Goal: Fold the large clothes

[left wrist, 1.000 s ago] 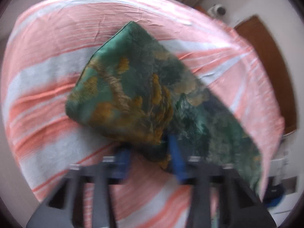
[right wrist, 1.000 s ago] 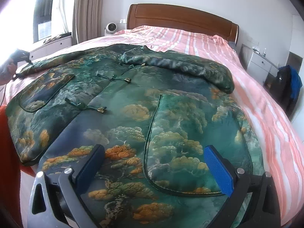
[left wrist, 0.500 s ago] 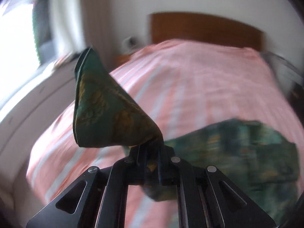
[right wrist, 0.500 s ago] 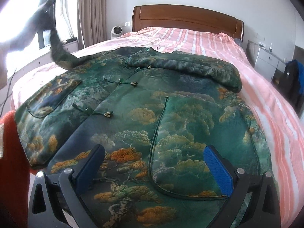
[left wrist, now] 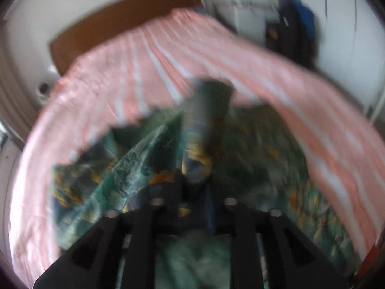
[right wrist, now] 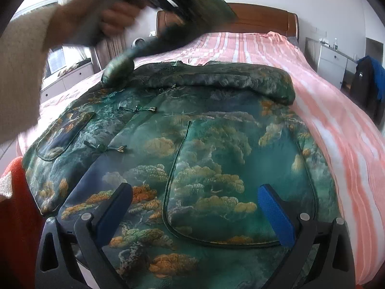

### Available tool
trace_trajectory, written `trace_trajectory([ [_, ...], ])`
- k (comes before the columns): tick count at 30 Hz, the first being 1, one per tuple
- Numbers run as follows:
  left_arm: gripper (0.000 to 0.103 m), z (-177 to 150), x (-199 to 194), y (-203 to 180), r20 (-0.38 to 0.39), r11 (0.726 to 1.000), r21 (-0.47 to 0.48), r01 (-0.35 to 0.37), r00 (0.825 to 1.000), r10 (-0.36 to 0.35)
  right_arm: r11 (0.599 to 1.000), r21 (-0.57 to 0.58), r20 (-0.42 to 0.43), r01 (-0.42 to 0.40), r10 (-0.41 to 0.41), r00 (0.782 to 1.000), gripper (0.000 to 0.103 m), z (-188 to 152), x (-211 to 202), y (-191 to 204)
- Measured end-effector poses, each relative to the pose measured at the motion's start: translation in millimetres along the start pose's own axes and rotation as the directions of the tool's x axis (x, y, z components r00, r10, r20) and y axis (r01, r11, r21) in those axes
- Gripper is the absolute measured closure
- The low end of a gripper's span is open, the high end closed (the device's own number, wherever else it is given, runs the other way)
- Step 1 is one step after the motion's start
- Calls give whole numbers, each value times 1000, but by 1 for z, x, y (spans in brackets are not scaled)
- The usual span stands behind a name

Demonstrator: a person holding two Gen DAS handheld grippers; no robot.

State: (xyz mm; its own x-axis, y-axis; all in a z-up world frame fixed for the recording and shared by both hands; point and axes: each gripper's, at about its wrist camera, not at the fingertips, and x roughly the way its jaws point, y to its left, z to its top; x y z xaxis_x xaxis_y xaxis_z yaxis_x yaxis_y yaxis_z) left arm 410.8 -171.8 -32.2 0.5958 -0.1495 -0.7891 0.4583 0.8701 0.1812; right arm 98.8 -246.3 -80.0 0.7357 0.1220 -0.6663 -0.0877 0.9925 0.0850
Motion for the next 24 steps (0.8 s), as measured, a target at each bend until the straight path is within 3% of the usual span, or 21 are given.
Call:
trace_trajectory([
  [1, 45, -6, 9, -5, -31, 1000, 12, -13, 999, 14, 1000, 4, -2, -3, 3, 1000, 1, 0, 0, -1],
  [2, 28, -16, 15, -8, -48, 999, 24, -43, 998, 44, 1000, 9, -5, -6, 6, 1000, 1, -1, 0, -2],
  [4, 18, -29, 10, -1, -26, 997, 30, -65, 998, 65, 1000, 22, -14, -15, 16, 1000, 1, -2, 1, -5],
  [6, 16, -41, -2, 17, -21, 999, 21, -44, 999, 45, 999, 35, -22, -25, 26, 999, 1, -3, 3, -9],
  [10, 6, -45, -24, 77, -2, 996, -89, -28, 1000, 28, 997, 62, -28, -34, 35, 999, 1, 0, 7, -16],
  [13, 4, -58, -21, 129, -6, 980, -171, -100, 995, 100, 997, 69, -30, -35, 37, 999, 1, 1, 8, -17],
  [15, 4, -70, 2, 164, -80, 953, -195, -231, 972, 220, 997, 66, -32, -31, 33, 999, 1, 1, 9, -16],
  [16, 3, -76, 20, 180, -131, 931, -199, -305, 950, 283, 998, 62, -34, -30, 32, 999, 1, 0, 9, -15],
  [17, 3, -84, 42, 202, -217, 895, -205, -397, 910, 353, 998, 60, -35, -29, 31, 999, 1, 0, 10, -14],
  [18, 4, -93, 58, 223, -295, 863, -229, -451, 877, 380, 998, 58, -37, -27, 29, 999, 1, 0, 11, -14],
  [19, 6, -101, 68, 242, -344, 839, -279, -467, 864, 367, 998, 52, -39, -22, 24, 999, 1, -1, 11, -13],
  [21, 6, -112, 60, 272, -341, 783, -447, -432, 892, 297, 999, 45, -38, -15, 17, 999, 1, -2, 11, -11],
  [22, 6, -115, 50, 284, -313, 753, -531, -388, 916, 251, 999, 42, -38, -14, 15, 999, 1, -3, 9, -10],
  [24, 8, -115, 34, 294, -244, 741, -606, -289, 954, 173, 999, 38, -38, -15, 17, 999, 1, -4, 9, -10],
])
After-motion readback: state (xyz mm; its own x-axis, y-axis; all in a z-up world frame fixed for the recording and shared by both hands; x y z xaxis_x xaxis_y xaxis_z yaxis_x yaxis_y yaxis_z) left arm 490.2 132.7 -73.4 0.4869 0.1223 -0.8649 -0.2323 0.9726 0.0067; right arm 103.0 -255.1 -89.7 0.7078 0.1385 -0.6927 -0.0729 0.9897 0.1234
